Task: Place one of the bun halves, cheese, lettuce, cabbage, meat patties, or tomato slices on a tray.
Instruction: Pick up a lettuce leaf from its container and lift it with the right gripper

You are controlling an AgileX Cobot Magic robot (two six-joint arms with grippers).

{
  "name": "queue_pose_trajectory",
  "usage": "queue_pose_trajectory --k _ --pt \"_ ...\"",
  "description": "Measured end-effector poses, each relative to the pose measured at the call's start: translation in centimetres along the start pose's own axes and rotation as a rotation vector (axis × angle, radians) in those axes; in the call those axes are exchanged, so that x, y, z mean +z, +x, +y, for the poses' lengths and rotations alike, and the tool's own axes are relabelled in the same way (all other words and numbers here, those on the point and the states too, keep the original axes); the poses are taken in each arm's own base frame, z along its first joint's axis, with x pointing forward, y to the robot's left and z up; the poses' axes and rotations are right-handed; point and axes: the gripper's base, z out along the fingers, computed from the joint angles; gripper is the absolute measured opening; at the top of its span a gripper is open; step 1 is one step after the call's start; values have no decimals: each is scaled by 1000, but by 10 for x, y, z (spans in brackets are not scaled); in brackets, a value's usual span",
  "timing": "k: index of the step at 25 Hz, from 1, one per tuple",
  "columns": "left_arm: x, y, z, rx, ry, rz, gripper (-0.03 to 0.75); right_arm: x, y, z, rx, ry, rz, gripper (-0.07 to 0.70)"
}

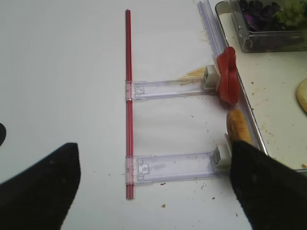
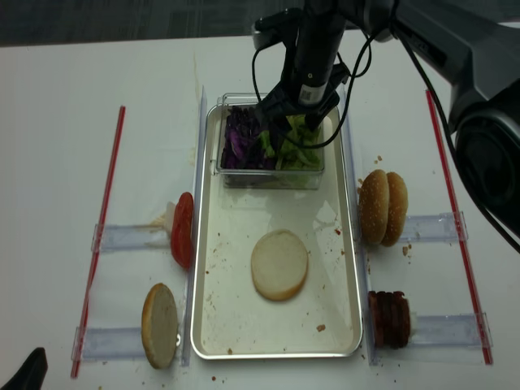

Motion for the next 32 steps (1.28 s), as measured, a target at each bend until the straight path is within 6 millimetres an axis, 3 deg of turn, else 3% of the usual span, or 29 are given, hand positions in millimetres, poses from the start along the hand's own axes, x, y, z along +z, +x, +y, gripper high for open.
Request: queue_pose_trajectory --k 8,15,26,32 --pt "0 0 0 0 0 0 617 18 0 -4 7 -4 35 508" --pt "0 0 0 0 0 0 617 20 -2 -5 5 -2 24 486" --pt "0 0 0 0 0 0 617 20 -2 -5 -17 0 15 260" --pt "0 0 0 0 0 0 616 20 -2 -5 -22 1 15 96"
